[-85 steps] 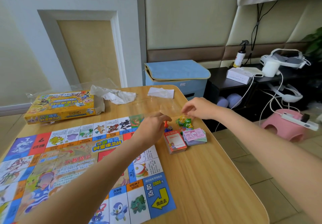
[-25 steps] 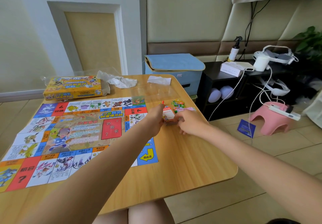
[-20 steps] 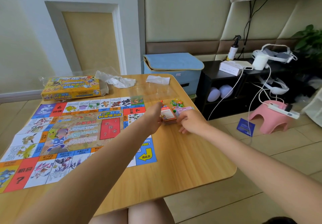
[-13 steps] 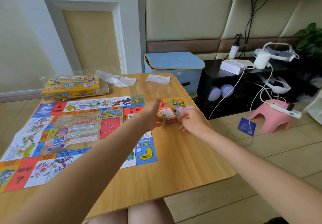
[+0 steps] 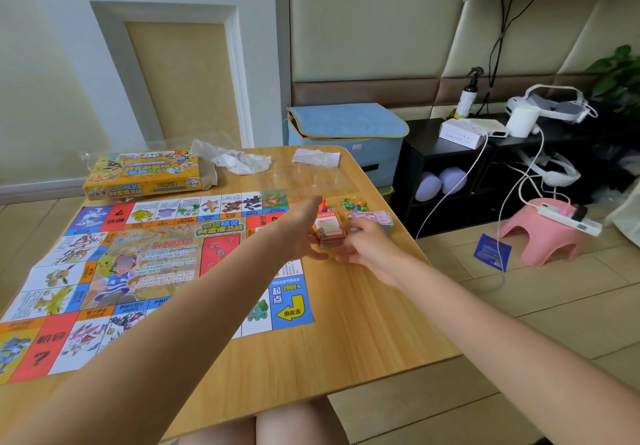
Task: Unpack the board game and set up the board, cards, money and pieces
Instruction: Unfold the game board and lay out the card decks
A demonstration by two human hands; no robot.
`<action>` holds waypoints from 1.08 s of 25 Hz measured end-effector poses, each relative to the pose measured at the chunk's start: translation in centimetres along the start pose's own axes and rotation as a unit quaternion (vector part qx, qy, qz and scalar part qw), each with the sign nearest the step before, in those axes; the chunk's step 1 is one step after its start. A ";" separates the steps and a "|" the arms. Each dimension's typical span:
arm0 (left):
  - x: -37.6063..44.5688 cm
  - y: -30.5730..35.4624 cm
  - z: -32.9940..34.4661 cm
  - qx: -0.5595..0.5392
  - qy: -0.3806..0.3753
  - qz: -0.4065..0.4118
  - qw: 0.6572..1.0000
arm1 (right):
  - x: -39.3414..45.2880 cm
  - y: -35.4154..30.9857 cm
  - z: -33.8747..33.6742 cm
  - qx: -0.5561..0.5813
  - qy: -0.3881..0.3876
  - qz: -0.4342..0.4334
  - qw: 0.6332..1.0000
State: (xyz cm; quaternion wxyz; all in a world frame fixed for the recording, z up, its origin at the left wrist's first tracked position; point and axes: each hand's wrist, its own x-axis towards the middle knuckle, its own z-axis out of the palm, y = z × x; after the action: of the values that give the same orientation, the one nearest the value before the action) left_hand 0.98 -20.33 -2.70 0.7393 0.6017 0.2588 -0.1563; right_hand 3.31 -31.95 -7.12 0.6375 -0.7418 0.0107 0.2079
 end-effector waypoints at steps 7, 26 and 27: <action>-0.8 -0.6 -1.3 0.017 -0.020 -0.011 1.000 | 0.5 -1.0 1.0 0.047 0.008 0.068 0.997; -1.0 -2.5 -0.9 -0.177 -0.068 0.091 0.978 | -2.5 -2.8 -0.7 -0.058 -0.054 -0.013 0.997; -1.0 -2.4 -1.0 -0.171 -0.057 0.099 0.979 | -2.3 -2.9 -0.9 -0.073 -0.034 -0.044 0.996</action>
State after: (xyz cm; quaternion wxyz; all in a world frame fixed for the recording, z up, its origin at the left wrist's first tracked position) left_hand -1.35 -19.98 -4.18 0.8568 0.4789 0.1781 -0.0696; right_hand 2.30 -32.81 -3.54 0.5899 -0.7789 -0.0589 0.2048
